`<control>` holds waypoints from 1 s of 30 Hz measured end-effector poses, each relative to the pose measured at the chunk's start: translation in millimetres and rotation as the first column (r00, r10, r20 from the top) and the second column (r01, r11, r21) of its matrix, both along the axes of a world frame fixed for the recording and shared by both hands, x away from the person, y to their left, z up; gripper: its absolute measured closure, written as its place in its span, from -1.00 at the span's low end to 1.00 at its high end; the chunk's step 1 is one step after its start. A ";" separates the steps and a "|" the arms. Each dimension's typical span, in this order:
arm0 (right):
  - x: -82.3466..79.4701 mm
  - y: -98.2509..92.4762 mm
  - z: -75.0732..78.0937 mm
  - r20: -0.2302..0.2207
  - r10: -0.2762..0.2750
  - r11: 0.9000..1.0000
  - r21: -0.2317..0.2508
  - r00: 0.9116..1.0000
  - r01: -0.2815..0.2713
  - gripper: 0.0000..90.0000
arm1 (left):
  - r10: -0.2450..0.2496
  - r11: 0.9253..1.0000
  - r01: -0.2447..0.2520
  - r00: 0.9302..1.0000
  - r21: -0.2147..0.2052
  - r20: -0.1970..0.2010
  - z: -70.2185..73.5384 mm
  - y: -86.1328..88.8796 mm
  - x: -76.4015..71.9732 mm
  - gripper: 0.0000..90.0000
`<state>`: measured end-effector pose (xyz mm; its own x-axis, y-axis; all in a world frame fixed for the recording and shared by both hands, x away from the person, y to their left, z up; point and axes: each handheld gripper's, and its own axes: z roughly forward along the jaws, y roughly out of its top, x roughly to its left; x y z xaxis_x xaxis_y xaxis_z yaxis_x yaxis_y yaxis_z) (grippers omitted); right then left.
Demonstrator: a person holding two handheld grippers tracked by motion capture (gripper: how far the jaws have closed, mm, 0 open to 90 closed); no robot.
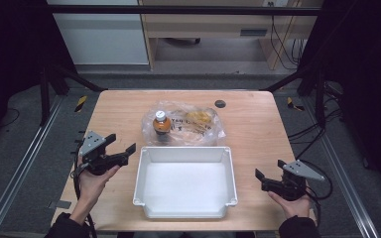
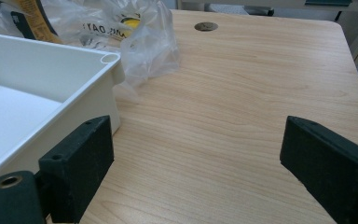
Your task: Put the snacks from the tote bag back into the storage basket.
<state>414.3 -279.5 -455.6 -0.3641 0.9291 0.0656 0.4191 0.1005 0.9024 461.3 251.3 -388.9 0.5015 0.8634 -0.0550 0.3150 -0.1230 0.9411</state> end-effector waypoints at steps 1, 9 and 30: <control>0.0 -0.3 0.1 0.001 0.000 1.000 0.000 1.000 0.000 -0.78 | -0.002 1.000 0.002 1.000 -0.004 0.005 2.7 -1.2 0.9 -0.61; 0.1 -1.2 0.8 0.006 0.000 1.000 0.000 1.000 0.000 -0.78 | -0.006 1.000 0.006 1.000 -0.005 0.014 8.0 -5.3 5.0 -0.59; 0.2 -1.8 2.2 0.014 0.003 1.000 0.006 1.000 -0.003 -0.78 | -0.033 0.999 0.033 0.999 0.000 0.043 13.3 -30.6 27.1 -0.47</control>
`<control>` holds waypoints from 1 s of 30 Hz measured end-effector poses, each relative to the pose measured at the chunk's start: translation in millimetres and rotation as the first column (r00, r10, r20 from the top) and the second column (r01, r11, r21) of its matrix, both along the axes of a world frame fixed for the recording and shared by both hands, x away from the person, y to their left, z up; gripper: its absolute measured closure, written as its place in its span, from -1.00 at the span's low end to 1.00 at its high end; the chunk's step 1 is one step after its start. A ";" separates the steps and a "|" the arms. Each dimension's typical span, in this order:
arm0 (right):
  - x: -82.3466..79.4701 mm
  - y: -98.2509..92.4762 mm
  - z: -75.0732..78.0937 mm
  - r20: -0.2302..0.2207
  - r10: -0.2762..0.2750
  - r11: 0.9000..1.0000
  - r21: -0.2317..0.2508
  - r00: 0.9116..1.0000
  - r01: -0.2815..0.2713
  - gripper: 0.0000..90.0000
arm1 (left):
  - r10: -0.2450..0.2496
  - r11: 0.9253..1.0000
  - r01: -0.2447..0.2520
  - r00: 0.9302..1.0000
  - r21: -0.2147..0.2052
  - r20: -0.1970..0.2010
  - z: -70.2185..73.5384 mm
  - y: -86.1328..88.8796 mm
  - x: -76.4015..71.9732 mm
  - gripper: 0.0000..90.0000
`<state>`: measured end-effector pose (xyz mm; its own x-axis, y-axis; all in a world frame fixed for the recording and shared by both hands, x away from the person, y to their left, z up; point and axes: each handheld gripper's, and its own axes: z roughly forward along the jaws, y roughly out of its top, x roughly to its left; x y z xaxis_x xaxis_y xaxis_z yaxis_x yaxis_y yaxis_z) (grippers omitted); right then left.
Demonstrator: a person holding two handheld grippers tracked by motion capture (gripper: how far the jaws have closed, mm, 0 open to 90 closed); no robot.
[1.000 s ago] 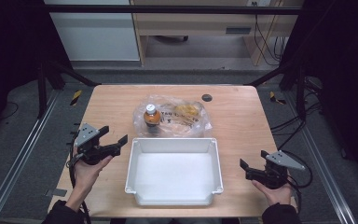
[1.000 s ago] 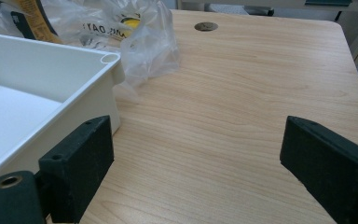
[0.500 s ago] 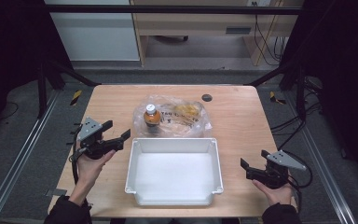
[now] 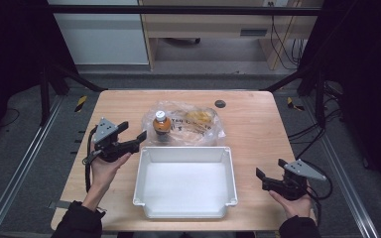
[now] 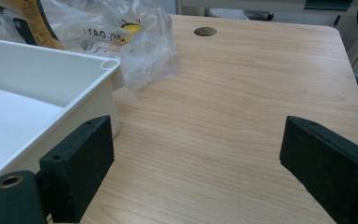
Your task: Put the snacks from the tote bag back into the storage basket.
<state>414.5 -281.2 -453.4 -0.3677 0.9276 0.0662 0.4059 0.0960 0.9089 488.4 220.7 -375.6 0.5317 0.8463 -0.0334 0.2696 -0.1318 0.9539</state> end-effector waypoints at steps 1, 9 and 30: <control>0.0 0.1 -0.1 0.000 0.001 1.000 0.001 1.000 -0.001 -0.77 | -0.001 1.000 0.001 1.000 0.002 -0.001 -0.5 -1.6 0.9 -0.46; 0.8 0.8 -1.4 -0.003 0.012 1.000 -0.009 1.000 -0.012 -0.74 | -0.003 1.000 0.003 1.000 0.012 0.003 -2.1 -8.3 7.3 -0.40; -0.7 1.4 -1.2 -0.004 0.017 1.000 -0.019 1.000 -0.017 -0.68 | -0.012 0.999 0.011 1.000 0.046 0.025 -7.3 -21.5 27.2 -0.24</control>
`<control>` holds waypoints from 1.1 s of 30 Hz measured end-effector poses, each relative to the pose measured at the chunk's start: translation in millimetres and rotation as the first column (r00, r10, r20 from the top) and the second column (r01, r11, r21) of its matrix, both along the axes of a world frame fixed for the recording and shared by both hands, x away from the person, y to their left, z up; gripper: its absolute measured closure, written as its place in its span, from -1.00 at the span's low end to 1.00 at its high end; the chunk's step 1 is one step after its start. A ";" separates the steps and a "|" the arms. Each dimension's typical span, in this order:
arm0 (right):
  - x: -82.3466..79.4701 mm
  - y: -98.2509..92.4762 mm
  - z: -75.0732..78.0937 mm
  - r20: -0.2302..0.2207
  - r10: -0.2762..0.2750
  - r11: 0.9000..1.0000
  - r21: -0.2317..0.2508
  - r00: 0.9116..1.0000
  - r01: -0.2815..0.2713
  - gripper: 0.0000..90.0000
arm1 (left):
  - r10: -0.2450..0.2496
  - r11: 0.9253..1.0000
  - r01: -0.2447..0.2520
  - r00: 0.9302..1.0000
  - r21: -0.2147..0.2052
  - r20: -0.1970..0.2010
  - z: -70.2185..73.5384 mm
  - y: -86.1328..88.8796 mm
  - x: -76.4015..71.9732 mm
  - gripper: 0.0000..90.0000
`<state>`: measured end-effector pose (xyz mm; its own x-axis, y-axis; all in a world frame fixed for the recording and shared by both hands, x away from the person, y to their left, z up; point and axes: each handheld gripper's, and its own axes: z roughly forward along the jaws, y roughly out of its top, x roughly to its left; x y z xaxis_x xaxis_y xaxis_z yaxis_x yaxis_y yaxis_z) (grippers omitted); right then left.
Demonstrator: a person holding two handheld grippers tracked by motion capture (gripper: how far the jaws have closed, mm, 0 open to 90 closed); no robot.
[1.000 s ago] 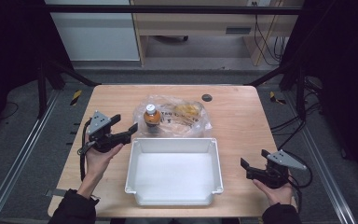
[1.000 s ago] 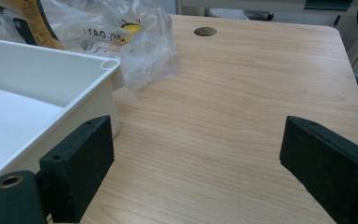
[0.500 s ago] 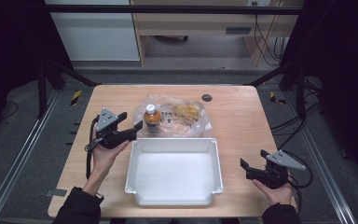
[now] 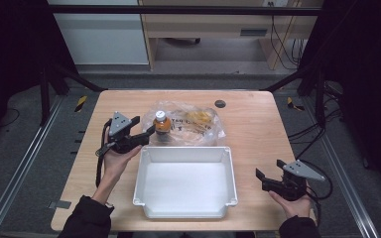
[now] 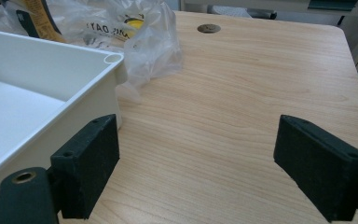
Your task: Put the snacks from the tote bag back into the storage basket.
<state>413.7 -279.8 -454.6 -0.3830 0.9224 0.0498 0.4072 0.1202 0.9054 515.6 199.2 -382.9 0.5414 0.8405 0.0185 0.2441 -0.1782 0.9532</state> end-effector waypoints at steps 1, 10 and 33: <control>-0.2 0.2 0.1 -0.003 0.001 1.000 0.002 1.000 -0.001 -0.67 | 0.000 1.000 0.000 1.000 0.000 0.000 0.0 0.0 0.0 -0.23; 0.4 1.1 -0.7 -0.003 0.006 1.000 -0.007 1.000 -0.006 -0.66 | -0.007 1.000 0.007 1.000 0.012 -0.005 -0.6 -6.5 10.6 -0.19; 1.7 2.2 -1.8 -0.010 0.016 1.000 -0.006 1.000 -0.016 -0.64 | 0.010 0.998 -0.009 1.000 0.065 -0.022 -3.9 -23.9 31.0 -0.15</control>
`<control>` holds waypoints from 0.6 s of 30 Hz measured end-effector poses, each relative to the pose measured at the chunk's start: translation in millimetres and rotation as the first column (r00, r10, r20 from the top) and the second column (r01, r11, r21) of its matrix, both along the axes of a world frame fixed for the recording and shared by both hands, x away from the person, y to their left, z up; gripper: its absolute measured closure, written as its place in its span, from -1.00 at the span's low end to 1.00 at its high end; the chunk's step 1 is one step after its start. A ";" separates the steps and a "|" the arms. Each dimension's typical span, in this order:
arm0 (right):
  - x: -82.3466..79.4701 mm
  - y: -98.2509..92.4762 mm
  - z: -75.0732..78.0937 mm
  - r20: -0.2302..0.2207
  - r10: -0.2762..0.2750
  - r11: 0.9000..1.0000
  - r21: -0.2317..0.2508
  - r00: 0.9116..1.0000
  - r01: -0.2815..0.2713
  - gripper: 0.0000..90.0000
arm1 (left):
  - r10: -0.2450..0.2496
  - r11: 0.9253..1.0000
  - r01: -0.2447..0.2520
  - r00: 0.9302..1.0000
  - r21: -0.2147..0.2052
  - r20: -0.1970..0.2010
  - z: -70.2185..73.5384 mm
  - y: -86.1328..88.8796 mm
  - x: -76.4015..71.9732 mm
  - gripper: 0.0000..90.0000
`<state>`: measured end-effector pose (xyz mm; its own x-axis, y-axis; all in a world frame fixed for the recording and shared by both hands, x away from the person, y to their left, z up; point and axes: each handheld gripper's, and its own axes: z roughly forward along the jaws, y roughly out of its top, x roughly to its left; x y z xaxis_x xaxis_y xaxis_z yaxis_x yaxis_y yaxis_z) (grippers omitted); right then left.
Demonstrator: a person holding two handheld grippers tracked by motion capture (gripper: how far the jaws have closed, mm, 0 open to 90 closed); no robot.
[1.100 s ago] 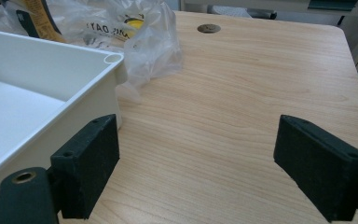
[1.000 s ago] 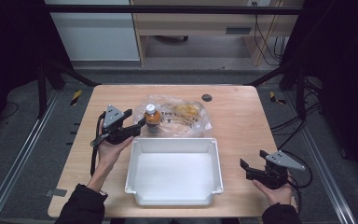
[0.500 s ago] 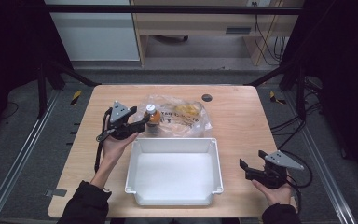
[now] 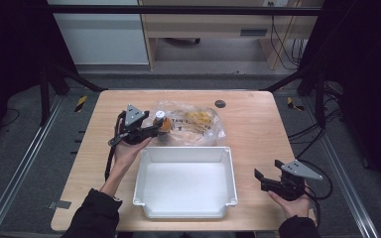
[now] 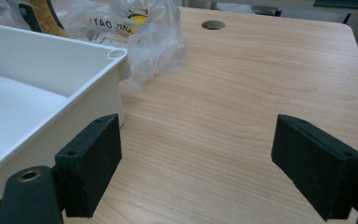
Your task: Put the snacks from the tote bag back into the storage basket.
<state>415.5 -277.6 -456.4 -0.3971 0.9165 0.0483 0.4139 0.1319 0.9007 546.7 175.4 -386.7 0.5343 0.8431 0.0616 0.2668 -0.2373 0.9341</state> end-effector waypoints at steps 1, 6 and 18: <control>-0.2 0.0 0.2 0.000 0.001 1.000 0.000 1.000 -0.001 -0.64 | 0.003 1.000 -0.003 1.000 -0.002 -0.008 -1.2 -1.2 2.1 -0.14; -0.7 -0.5 0.5 0.004 -0.001 1.000 0.001 1.000 0.001 -0.63 | -0.003 1.000 0.003 1.000 -0.009 -0.009 -1.4 -3.5 6.0 -0.11; -0.2 -1.0 0.1 -0.004 0.002 1.000 -0.002 1.000 -0.002 -0.62 | 0.007 1.000 -0.008 1.000 -0.018 -0.026 -6.3 -5.8 15.5 -0.05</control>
